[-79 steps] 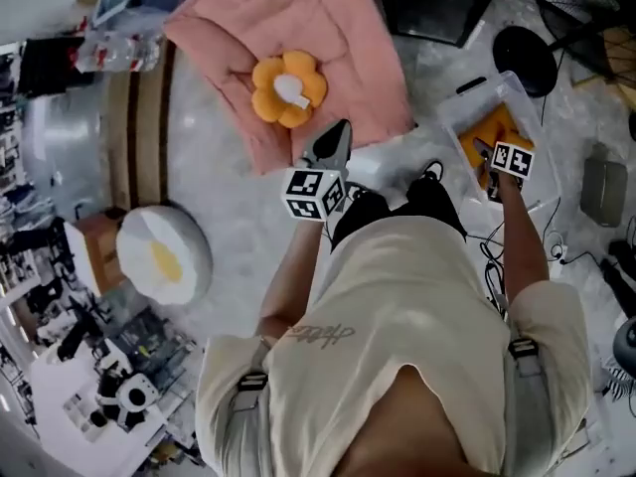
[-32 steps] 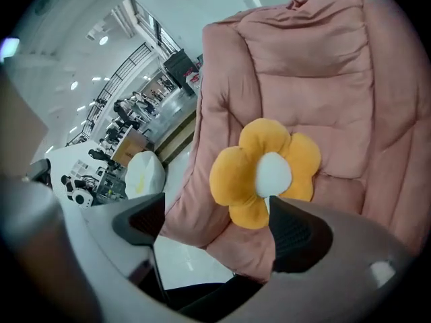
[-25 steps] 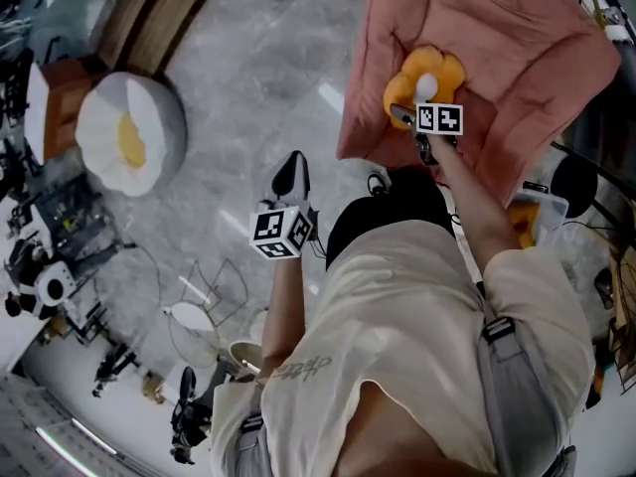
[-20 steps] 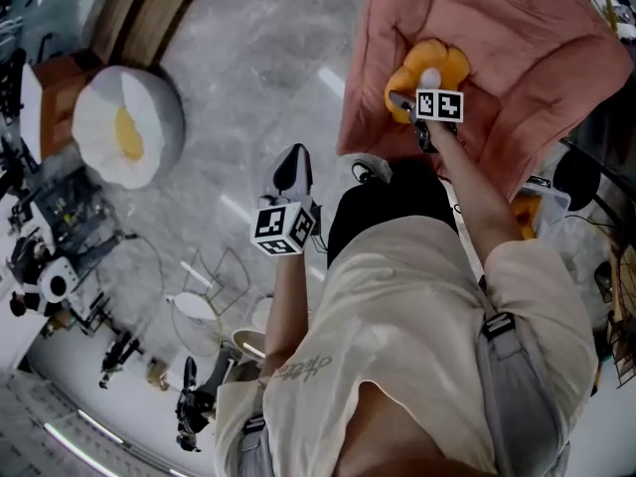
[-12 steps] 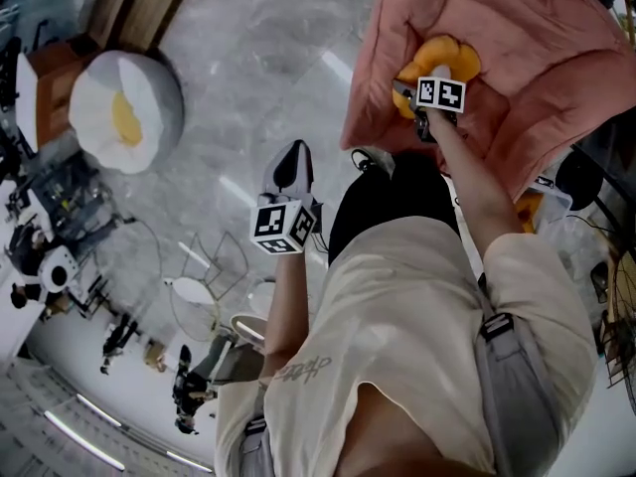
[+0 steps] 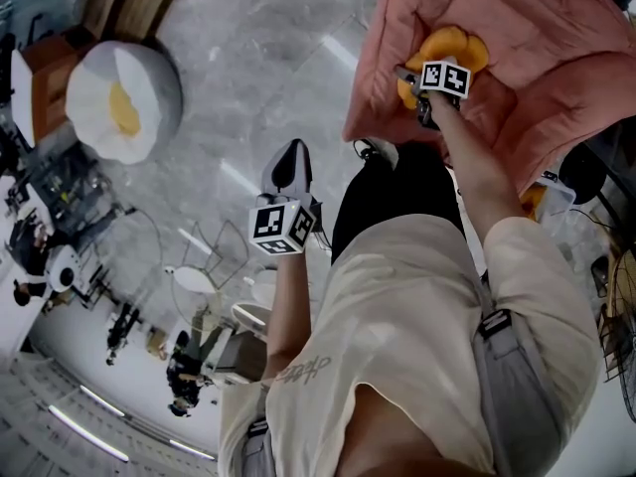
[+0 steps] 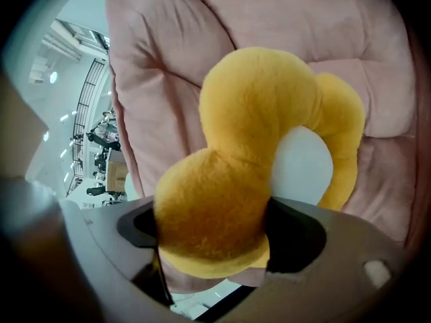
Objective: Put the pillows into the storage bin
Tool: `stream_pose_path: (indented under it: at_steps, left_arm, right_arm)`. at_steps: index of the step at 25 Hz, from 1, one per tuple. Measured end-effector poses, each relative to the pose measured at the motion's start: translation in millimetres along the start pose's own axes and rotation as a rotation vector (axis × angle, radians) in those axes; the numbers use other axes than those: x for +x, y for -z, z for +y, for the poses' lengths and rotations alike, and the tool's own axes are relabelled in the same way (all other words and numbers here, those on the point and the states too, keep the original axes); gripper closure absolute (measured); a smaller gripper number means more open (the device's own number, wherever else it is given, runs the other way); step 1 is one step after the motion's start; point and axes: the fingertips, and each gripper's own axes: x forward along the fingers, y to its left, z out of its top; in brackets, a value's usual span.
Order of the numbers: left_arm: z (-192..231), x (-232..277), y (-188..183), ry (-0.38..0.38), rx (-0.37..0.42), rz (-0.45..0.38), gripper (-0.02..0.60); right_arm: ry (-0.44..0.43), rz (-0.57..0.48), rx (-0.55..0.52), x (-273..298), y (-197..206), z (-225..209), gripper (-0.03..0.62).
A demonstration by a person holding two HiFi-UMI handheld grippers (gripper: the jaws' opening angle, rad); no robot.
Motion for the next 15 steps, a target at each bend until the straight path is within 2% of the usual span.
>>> stream_pose_path:
  at_steps: [5, 15]
  left_arm:
    - [-14, 2, -5, 0.017, 0.017, -0.021, 0.565]
    - [-7, 3, -18, 0.087, 0.059, -0.052, 0.565]
  right_arm:
    - [-0.047, 0.01, -0.01, -20, 7, -16, 0.24]
    - [-0.025, -0.007, -0.121, -49, 38, -13, 0.361]
